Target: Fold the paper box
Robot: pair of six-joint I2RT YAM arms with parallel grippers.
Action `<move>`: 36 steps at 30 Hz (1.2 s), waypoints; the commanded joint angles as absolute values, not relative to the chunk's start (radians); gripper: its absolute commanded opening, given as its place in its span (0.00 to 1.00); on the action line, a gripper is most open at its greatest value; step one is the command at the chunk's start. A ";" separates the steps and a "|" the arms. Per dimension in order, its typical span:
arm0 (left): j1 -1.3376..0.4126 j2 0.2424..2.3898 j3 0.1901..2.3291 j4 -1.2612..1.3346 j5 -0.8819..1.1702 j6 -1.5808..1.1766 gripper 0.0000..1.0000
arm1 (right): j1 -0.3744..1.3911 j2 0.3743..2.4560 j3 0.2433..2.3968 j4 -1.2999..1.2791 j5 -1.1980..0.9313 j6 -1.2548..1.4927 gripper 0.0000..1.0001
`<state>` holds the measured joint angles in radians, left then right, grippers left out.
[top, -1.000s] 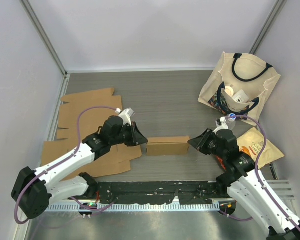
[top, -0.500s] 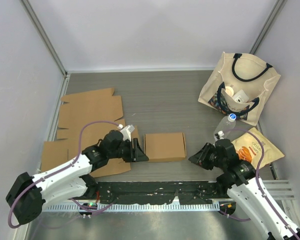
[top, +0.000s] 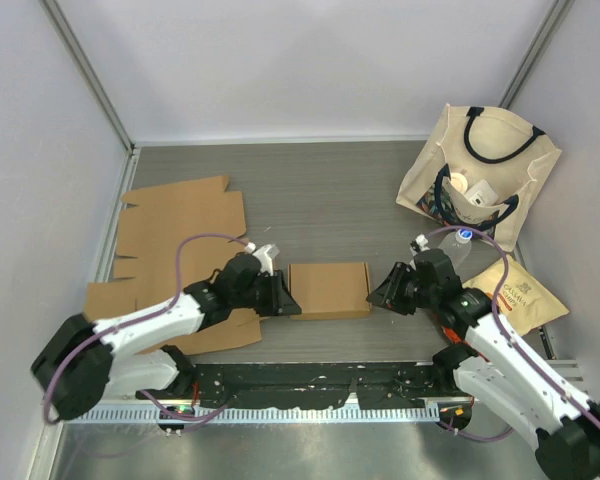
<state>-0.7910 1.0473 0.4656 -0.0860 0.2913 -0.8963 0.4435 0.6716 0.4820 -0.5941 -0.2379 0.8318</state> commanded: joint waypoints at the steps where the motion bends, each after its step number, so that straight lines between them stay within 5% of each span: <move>1: -0.787 1.273 0.573 0.141 0.324 -0.882 0.25 | 0.456 0.837 0.500 -0.361 -0.262 0.779 0.25; 7: -0.776 1.448 0.577 0.192 0.265 -0.858 0.22 | 0.462 0.959 0.405 -0.230 -0.163 0.759 0.17; 10: -0.767 1.405 0.584 0.138 0.285 -0.816 0.29 | 0.462 0.913 0.443 -0.313 -0.105 0.697 0.25; 11: -0.767 1.369 0.584 0.127 0.284 -0.812 0.45 | 0.460 0.898 0.465 -0.371 -0.088 0.681 0.29; 13: -0.765 1.254 0.594 0.062 0.231 -0.795 0.60 | 0.462 0.868 0.538 -0.419 -0.055 0.637 0.44; 14: -0.755 1.220 0.601 0.023 0.201 -0.785 0.79 | 0.460 0.877 0.564 -0.464 -0.011 0.626 0.49; 17: -0.662 1.177 0.638 -0.115 0.143 -0.781 1.00 | 0.457 1.006 0.658 -0.497 0.038 0.572 0.65; 22: -0.558 1.331 0.693 -0.117 0.210 -0.799 0.99 | 0.456 1.213 0.703 -0.386 -0.092 0.564 0.69; 29: -0.561 1.566 0.773 -0.003 0.359 -0.807 0.69 | 0.460 1.272 0.644 -0.296 -0.091 0.630 0.70; 32: -0.565 1.591 0.790 0.038 0.357 -0.814 0.64 | 0.459 1.289 0.638 -0.250 -0.124 0.632 0.69; 36: -0.568 1.692 0.854 0.083 0.394 -0.842 0.51 | 0.460 1.350 0.632 -0.121 -0.130 0.713 0.46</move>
<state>-0.5602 1.6176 0.7803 -0.0036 0.3435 -0.8165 0.4572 1.3022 0.6308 -0.2840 -0.1146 0.6441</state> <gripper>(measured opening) 0.540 0.578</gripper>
